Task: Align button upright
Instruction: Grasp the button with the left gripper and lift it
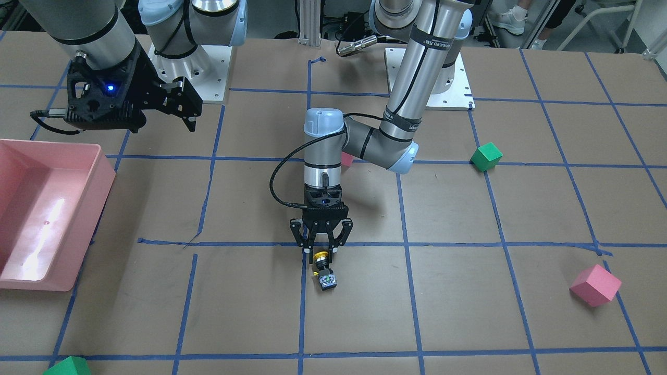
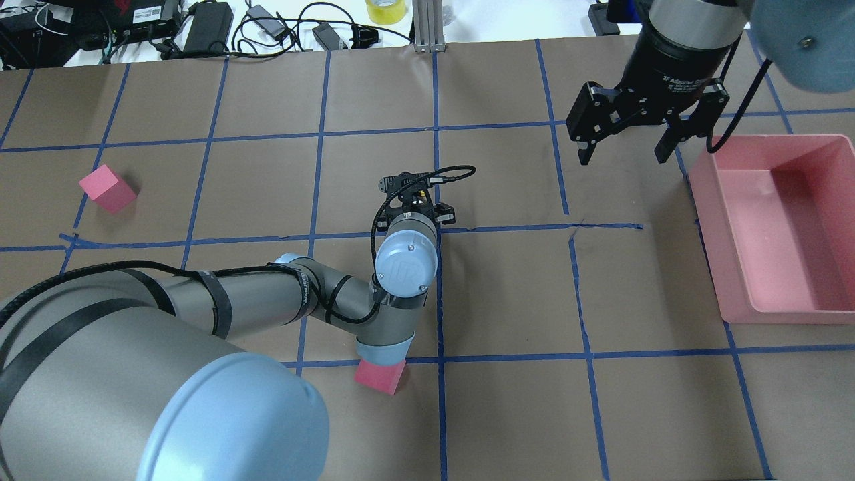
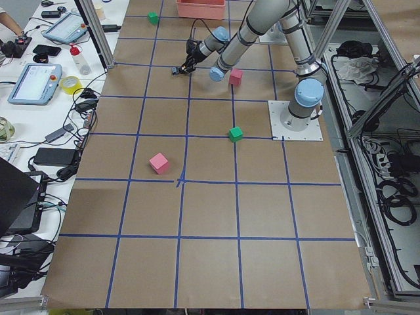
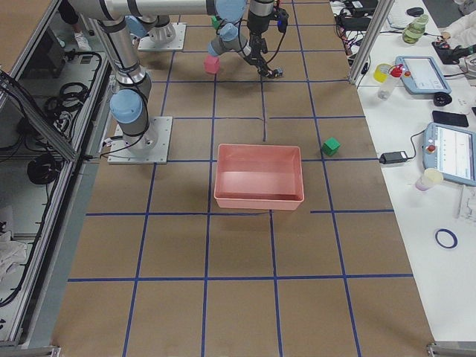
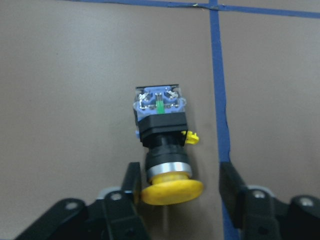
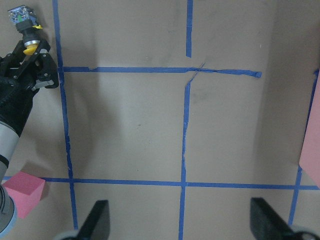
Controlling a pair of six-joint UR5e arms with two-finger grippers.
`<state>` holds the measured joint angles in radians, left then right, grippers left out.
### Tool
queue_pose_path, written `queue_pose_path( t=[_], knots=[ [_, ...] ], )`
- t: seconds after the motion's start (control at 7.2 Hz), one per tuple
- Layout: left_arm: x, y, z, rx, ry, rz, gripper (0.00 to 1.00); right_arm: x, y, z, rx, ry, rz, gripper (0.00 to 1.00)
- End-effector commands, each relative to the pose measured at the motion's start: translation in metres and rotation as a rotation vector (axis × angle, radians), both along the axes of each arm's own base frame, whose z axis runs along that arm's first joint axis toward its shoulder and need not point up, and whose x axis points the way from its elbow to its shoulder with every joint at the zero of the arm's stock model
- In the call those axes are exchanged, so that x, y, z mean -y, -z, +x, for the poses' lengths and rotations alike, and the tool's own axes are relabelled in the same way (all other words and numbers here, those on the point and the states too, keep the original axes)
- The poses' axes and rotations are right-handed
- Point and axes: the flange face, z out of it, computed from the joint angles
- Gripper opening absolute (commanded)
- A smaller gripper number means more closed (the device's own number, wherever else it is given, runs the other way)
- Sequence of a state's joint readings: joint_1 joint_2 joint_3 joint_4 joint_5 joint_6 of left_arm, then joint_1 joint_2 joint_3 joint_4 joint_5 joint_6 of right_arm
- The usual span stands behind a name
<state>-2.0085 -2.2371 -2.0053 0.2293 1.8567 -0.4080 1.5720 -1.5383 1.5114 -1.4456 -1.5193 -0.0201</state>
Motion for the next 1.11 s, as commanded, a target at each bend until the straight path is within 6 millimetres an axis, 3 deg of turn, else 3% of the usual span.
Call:
queue_pose_path(
  t=[0.0, 0.28, 0.42, 0.83, 0.97],
  knots=[
    [0.004, -0.013, -0.002, -0.012, 0.002, -0.018, 0.08, -0.004, -0.003, 0.0, -0.003, -0.005, 0.001, 1.0],
    [0.023, -0.055, -0.012, -0.033, -0.02, -0.011, 0.08, -0.004, 0.0, 0.0, -0.005, -0.008, 0.012, 1.0],
    [0.019, -0.072, -0.016, -0.061, -0.081, 0.068, 0.1, -0.004, -0.002, 0.0, -0.005, -0.007, 0.007, 1.0],
    [0.006, -0.111, -0.023, -0.23, -0.173, 0.45, 0.02, -0.004, -0.001, 0.0, -0.003, -0.007, 0.01, 1.0],
    [0.021, -0.132, -0.013, -0.313, -0.207, 0.608, 0.0, -0.003, 0.001, 0.001, 0.006, -0.006, 0.013, 1.0]
  ],
)
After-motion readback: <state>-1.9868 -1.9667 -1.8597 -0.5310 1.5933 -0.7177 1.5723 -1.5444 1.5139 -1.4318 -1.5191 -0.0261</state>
